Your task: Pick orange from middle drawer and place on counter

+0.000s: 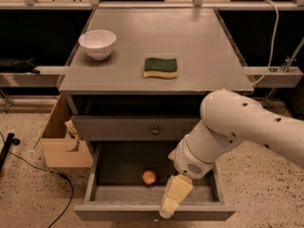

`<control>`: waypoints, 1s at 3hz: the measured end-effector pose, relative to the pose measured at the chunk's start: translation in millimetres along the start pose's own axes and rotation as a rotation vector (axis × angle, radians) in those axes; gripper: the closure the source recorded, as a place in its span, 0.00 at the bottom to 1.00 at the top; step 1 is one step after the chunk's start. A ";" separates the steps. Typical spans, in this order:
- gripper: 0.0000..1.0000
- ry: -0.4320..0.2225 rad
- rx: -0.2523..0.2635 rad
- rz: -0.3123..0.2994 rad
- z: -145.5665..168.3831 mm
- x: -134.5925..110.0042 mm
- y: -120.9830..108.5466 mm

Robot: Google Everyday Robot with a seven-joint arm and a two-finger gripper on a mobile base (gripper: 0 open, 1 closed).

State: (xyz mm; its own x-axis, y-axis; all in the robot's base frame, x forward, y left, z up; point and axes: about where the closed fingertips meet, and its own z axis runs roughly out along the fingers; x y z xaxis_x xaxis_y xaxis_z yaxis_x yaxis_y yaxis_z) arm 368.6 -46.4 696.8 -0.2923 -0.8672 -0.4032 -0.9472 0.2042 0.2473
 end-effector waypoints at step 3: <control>0.00 -0.164 0.018 0.035 -1.5 20.9 -4.8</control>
Offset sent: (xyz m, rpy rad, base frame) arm -0.0112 -0.0079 0.0069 0.1493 -0.0409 -0.0077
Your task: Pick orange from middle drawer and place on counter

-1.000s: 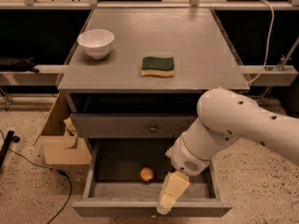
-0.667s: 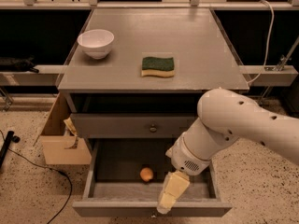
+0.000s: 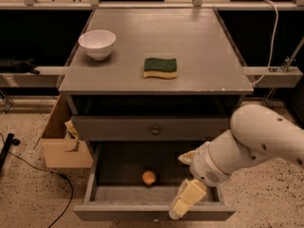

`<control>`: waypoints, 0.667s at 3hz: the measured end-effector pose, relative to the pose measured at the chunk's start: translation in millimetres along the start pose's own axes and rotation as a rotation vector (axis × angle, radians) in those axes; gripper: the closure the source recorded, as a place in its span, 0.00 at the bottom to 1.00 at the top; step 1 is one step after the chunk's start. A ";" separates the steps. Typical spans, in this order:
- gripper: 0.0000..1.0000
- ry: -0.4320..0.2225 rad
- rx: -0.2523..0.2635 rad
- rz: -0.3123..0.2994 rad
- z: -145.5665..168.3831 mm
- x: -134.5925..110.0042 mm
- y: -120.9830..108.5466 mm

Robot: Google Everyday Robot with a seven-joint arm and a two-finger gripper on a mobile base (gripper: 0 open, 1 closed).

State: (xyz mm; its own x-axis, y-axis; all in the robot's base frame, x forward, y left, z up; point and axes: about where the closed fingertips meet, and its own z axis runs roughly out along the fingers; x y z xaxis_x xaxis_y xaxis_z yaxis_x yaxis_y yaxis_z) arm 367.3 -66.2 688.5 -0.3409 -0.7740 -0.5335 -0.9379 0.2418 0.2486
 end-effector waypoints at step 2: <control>0.00 -0.165 0.068 0.072 13.8 12.8 -27.9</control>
Offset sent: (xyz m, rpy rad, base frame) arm 0.0501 0.0152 -0.0413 0.1551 -0.0821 -0.1915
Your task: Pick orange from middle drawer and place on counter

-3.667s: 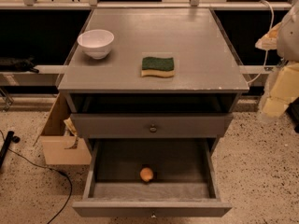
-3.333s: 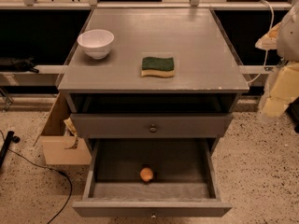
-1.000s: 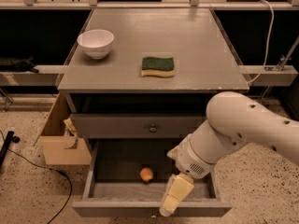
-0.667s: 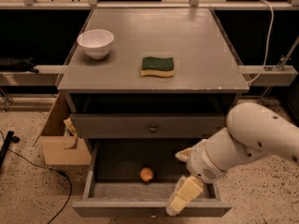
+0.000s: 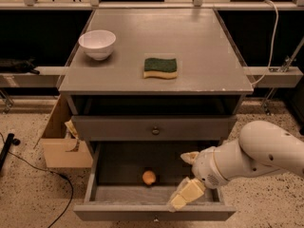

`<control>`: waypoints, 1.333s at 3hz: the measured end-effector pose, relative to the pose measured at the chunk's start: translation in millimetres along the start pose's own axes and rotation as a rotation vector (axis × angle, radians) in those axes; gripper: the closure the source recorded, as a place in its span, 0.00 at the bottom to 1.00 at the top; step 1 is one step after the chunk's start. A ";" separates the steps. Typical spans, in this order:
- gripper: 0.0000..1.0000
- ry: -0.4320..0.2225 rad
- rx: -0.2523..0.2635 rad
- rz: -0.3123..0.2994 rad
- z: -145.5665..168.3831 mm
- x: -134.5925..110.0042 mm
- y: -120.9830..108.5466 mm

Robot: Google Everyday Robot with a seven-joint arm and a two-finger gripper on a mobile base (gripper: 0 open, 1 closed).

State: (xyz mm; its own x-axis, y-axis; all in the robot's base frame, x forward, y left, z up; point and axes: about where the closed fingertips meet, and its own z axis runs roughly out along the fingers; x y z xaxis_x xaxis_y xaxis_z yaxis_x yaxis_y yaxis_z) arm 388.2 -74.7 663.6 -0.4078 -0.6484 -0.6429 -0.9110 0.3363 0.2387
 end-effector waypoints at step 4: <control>0.00 0.007 0.109 0.047 22.4 -4.4 -32.6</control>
Offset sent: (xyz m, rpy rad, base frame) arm -0.0065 -0.0069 -0.0028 0.0114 -0.0473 -0.0603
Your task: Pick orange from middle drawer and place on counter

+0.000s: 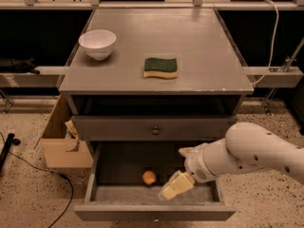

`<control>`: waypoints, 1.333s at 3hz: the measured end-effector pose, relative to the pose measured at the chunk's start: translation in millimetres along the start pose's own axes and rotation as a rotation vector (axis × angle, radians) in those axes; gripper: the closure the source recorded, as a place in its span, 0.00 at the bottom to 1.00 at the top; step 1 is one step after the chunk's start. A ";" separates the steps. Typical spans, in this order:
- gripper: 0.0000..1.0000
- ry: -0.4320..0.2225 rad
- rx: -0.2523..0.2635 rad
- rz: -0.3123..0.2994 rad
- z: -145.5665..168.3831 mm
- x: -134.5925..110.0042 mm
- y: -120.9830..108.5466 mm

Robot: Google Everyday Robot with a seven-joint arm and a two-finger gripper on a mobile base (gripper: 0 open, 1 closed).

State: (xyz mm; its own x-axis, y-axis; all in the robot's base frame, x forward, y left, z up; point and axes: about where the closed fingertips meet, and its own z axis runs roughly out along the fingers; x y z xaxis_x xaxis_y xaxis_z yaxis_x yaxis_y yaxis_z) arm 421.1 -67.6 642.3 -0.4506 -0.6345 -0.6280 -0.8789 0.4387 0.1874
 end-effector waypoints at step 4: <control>0.00 -0.021 0.115 0.402 43.6 140.4 -62.8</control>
Offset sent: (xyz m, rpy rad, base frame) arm 0.0132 0.0017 -0.0146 -0.0213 -0.0149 -0.0339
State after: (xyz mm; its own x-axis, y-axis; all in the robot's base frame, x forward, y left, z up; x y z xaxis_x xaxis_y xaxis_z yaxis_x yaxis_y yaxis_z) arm 419.9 -156.4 509.5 -0.7499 -0.3858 -0.5374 -0.6100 0.7178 0.3358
